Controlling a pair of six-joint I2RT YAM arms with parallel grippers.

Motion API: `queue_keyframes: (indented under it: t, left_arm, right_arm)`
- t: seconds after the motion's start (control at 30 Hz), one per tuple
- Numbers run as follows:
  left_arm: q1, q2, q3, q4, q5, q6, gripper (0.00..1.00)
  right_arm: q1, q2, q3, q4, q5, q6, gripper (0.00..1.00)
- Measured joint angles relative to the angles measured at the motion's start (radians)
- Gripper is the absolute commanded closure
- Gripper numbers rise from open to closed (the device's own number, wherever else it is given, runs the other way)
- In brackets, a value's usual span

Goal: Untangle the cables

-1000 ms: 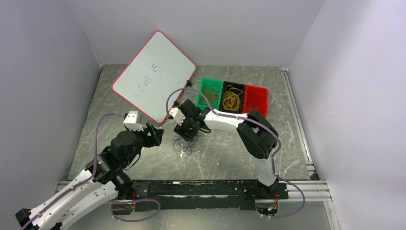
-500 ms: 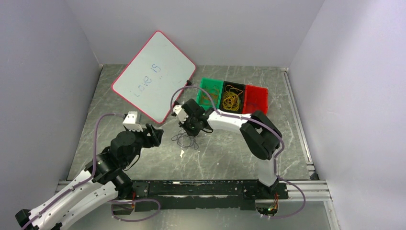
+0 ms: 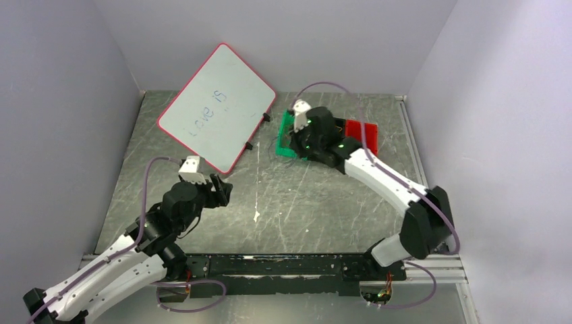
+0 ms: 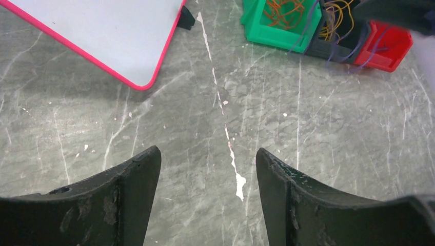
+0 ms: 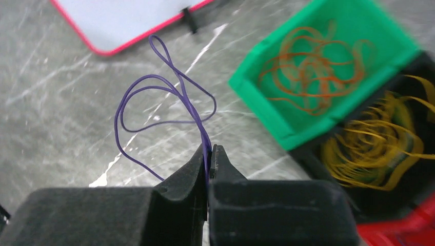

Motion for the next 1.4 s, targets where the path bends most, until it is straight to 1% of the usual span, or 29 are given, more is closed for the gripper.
queue_keyframes:
  t: [0.17, 0.27, 0.33, 0.47, 0.67, 0.8, 0.9, 1.2, 1.4]
  left_arm:
    - [0.000, 0.035, 0.000, 0.018, 0.011, 0.009, 0.28]
    - [0.000, 0.052, 0.000, 0.029, 0.023, 0.015, 0.28]
    - [0.000, 0.061, 0.000, 0.036, 0.030, 0.018, 0.28]
    - [0.000, 0.071, 0.000, 0.047, 0.049, 0.018, 0.29]
    - [0.000, 0.077, 0.000, 0.053, 0.080, 0.017, 0.29]
    - [0.000, 0.077, 0.000, 0.055, 0.093, 0.017, 0.29]
    - [0.000, 0.077, 0.000, 0.055, 0.098, 0.018, 0.30]
    - [0.000, 0.065, 0.000, 0.062, 0.111, 0.021, 0.30]
    - [0.000, 0.051, 0.000, 0.061, 0.112, 0.021, 0.30]
  right_arm:
    - [-0.105, -0.126, 0.000, -0.027, 0.095, 0.032, 1.00]
    - [-0.193, -0.173, 0.000, -0.056, 0.170, 0.050, 1.00]
    - [-0.249, -0.186, 0.000, -0.079, 0.225, 0.066, 1.00]
    - [-0.322, -0.189, 0.000, -0.116, 0.352, 0.109, 1.00]
    - [-0.421, -0.184, 0.000, -0.151, 0.457, 0.151, 1.00]
    - [-0.480, -0.137, 0.014, -0.174, 0.484, 0.152, 1.00]
    - [-0.502, -0.079, 0.035, -0.198, 0.492, 0.152, 1.00]
    - [-0.509, 0.085, 0.129, -0.238, 0.512, 0.150, 1.00]
    - [-0.517, 0.180, 0.149, -0.235, 0.544, 0.142, 1.00]
